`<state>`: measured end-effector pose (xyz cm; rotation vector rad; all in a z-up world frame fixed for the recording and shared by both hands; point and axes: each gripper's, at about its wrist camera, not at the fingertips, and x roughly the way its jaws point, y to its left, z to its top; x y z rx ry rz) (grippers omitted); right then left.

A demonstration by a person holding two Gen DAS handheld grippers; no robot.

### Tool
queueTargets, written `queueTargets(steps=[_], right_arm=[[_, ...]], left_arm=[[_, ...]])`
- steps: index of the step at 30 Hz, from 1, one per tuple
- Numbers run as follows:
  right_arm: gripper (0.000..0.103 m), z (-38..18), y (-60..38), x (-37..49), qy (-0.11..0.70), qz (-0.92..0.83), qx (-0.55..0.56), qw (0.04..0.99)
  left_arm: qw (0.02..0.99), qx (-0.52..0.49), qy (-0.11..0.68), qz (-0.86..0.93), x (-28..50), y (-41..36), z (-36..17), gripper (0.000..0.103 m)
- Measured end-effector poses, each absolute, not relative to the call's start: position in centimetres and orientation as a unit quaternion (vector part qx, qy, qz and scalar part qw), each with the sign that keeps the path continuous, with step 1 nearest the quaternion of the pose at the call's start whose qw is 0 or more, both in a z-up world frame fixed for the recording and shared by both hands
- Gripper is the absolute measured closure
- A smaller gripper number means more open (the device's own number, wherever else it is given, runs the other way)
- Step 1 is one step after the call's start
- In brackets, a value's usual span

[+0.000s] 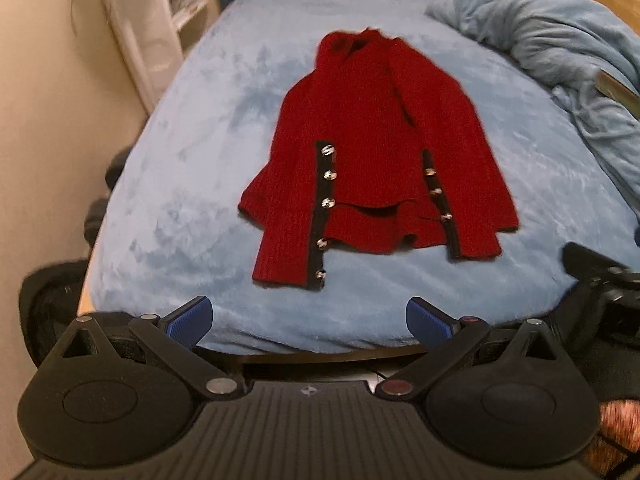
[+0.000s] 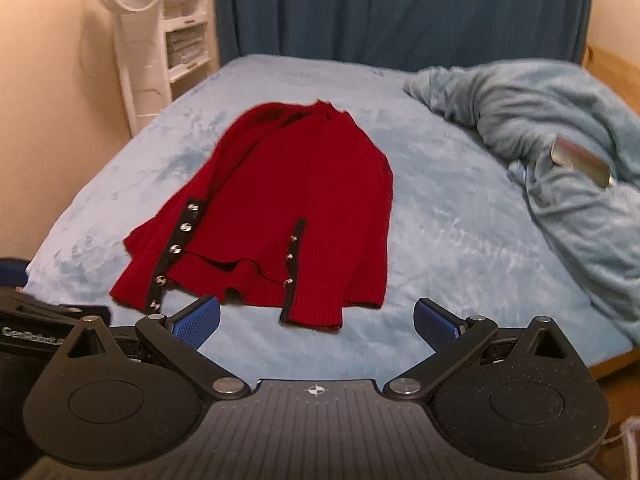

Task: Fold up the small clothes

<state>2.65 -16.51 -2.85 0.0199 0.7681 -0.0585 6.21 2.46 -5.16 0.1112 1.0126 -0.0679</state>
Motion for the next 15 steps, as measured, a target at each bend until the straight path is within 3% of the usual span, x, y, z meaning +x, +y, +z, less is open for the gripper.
queueTargets(steps=[6, 15], right_arm=[[0.001, -4.5, -20.3, 9.3, 0.379, -0.055, 0.072, 0.921], [0.006, -12.2, -17.4, 28.6, 0.422, 0.013, 0.012, 0.907]], left_arm=[[0.863, 0.030, 0.504, -0.003, 12.2, 4.6, -6.7, 0.000], [0.843, 0.010, 0.537, 0.029, 20.3, 5.5, -8.8, 0.000]])
